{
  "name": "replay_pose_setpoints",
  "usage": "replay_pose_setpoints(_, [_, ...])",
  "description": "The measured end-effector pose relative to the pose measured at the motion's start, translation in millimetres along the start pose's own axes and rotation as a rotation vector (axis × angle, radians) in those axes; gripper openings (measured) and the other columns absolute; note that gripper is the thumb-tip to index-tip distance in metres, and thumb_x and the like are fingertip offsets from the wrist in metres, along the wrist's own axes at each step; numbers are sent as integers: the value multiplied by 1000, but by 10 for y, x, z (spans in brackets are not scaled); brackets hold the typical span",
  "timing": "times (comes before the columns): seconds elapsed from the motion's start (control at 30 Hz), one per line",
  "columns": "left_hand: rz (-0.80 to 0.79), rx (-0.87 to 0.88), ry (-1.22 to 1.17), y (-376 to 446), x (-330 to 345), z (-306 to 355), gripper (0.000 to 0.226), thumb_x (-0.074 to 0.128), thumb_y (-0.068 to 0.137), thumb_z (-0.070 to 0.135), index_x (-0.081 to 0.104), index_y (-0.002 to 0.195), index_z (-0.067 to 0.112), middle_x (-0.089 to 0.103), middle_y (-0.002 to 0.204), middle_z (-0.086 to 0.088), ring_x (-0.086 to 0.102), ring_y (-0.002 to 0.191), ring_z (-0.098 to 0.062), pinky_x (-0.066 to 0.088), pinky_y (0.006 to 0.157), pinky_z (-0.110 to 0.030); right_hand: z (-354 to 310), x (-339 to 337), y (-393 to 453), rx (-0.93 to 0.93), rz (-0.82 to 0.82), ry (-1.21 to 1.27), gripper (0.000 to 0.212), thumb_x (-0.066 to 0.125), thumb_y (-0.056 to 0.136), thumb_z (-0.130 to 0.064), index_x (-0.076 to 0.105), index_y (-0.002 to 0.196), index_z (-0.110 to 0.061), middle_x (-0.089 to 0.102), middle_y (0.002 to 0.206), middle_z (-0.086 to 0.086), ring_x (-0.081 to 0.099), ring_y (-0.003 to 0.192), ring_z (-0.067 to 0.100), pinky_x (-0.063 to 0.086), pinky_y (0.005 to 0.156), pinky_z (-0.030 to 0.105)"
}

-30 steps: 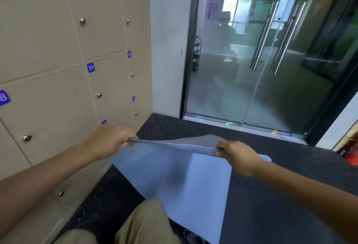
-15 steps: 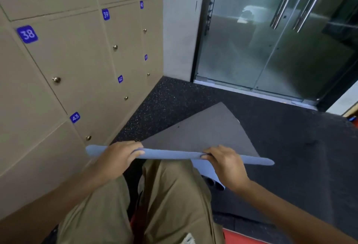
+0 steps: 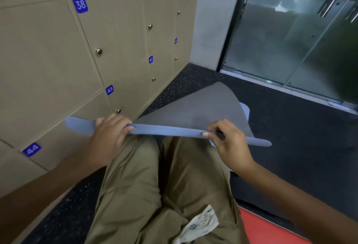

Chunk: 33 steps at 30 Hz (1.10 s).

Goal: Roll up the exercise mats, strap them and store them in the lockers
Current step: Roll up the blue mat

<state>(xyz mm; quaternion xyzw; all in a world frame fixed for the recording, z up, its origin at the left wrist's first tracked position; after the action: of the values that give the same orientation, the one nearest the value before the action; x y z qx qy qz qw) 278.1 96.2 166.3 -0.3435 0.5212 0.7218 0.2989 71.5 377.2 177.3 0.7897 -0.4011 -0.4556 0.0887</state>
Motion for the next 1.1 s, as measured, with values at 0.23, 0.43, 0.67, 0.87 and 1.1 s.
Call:
replay_pose_setpoints(0.23, [-179,-83,-13,-519,43,94,33,29,107,41,51,84,29,51,80,13,44,81,-12,21,70,-38,125,118,-243,72,-303,84,16,68,97,-21,59,84,-24,61,77,-7,59,74,16,44,67,23])
replay_pose_setpoints(0.43, [-312,-293,-183,-642,142,231,38,29,95,55,55,81,31,59,75,11,53,77,-6,33,82,-42,200,123,-279,128,-440,136,15,71,95,-18,63,83,-23,64,77,-6,59,74,15,44,67,23])
replay_pose_setpoints(0.67, [-140,-416,-297,-642,116,379,2,60,85,34,61,84,33,64,83,14,60,80,-2,48,84,-53,223,108,-121,195,-636,217,18,72,94,-14,66,80,-24,68,76,-7,63,76,13,48,74,29])
replay_pose_setpoints(0.87, [-170,-282,-192,-680,100,523,16,50,92,44,59,82,35,60,83,16,56,84,-10,33,82,-39,330,148,29,266,-783,176,13,75,90,-13,70,80,-20,70,79,-9,62,74,2,47,74,21])
replay_pose_setpoints(1.1, [-280,-237,-308,-615,264,344,24,63,84,54,69,73,33,62,82,16,56,86,-8,33,90,-25,341,330,-49,209,-615,-24,25,84,79,-15,64,70,-27,63,76,-12,57,75,3,43,72,16])
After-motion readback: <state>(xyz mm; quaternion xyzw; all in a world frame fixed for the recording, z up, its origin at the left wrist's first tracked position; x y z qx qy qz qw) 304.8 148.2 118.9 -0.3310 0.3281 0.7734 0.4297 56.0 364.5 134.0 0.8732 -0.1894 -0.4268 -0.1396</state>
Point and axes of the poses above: each hand's wrist, its own y-axis towards the middle knuckle, its own x-axis out of the palm, z = x × y, the point moved 1 cm from there along y, towards the middle knuckle
